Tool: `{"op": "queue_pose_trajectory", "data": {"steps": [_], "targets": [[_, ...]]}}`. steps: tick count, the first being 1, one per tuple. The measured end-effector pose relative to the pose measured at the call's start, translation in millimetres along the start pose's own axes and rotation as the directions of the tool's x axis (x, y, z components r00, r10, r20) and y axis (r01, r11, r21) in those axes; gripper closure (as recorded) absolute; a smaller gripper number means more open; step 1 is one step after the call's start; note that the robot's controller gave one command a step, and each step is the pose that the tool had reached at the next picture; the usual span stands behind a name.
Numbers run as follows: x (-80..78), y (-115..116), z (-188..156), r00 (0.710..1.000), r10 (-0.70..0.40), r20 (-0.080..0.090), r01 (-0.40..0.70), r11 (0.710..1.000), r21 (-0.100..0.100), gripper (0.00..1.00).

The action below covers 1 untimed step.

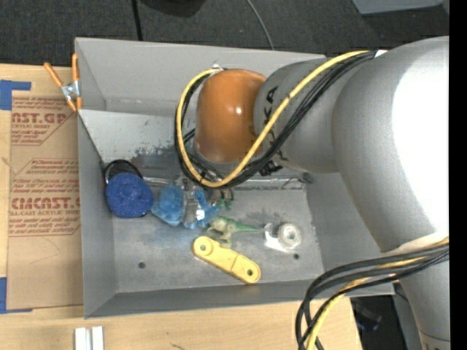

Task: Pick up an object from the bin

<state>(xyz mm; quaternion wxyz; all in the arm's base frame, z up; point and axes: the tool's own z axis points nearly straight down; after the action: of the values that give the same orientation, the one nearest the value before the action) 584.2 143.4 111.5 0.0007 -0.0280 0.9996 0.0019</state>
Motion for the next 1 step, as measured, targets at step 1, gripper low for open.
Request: {"op": "queue_pose_trajectory", "data": {"steps": [1], "targets": [[0.9, 0.0, -13.9, 1.000, 0.000, -0.004, 0.000, 1.000, 0.001, 1.00]]}}
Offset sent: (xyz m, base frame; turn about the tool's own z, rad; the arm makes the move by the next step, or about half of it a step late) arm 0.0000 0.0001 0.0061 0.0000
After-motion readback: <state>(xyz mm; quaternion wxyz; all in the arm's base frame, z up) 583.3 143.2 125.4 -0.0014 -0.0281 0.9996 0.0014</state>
